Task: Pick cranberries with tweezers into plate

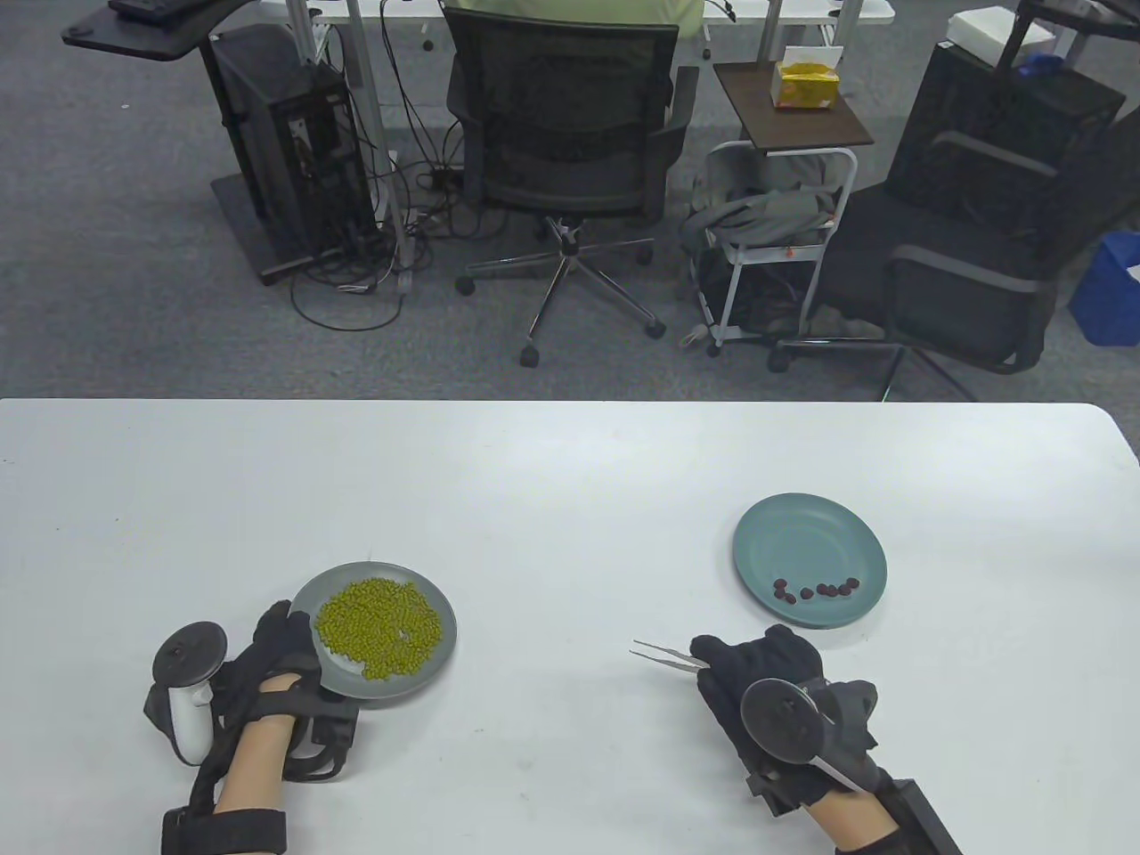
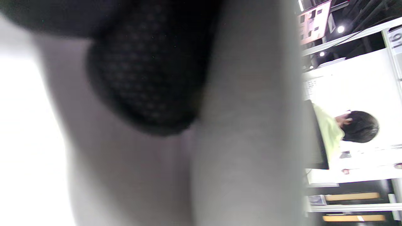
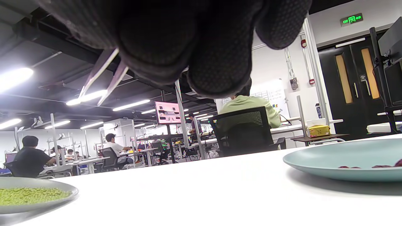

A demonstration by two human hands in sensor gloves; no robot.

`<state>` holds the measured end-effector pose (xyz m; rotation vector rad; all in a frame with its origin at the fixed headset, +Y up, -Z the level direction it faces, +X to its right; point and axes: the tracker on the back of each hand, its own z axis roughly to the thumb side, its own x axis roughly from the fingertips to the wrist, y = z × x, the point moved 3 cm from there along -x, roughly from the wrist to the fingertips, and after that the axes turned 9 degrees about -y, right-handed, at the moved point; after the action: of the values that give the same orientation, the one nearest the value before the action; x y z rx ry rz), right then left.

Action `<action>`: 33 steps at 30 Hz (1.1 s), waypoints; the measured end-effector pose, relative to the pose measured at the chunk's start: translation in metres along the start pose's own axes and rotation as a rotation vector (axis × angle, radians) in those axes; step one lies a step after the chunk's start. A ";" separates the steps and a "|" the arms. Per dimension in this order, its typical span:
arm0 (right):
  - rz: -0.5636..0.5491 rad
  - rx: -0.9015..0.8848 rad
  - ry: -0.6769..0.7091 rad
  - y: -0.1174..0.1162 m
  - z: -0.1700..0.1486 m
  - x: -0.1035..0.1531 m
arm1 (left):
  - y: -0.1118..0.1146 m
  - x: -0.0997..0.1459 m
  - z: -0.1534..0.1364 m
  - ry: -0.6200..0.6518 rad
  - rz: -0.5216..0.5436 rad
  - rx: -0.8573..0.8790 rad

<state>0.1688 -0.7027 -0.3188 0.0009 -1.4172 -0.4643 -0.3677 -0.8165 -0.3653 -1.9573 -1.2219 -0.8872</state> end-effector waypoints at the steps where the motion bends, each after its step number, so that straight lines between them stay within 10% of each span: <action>1: 0.000 0.000 0.001 0.000 0.000 0.000 | 0.000 0.000 0.000 -0.006 0.009 0.010; 16: 0.022 0.006 0.014 -0.003 0.003 0.001 | -0.014 0.027 0.031 0.076 0.409 -0.680; 21: 0.012 0.013 0.018 -0.003 0.003 0.000 | 0.033 0.077 0.076 0.440 0.411 -0.747; 26: 0.005 0.008 0.006 -0.003 0.001 0.000 | 0.120 0.148 0.094 0.854 0.187 -0.861; 33: 0.015 0.004 -0.009 -0.002 -0.004 0.004 | 0.193 0.172 0.066 0.932 -0.097 -1.050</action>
<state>0.1726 -0.7066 -0.3163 -0.0085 -1.4263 -0.4497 -0.1190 -0.7492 -0.2957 -1.6891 -0.2548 -2.4573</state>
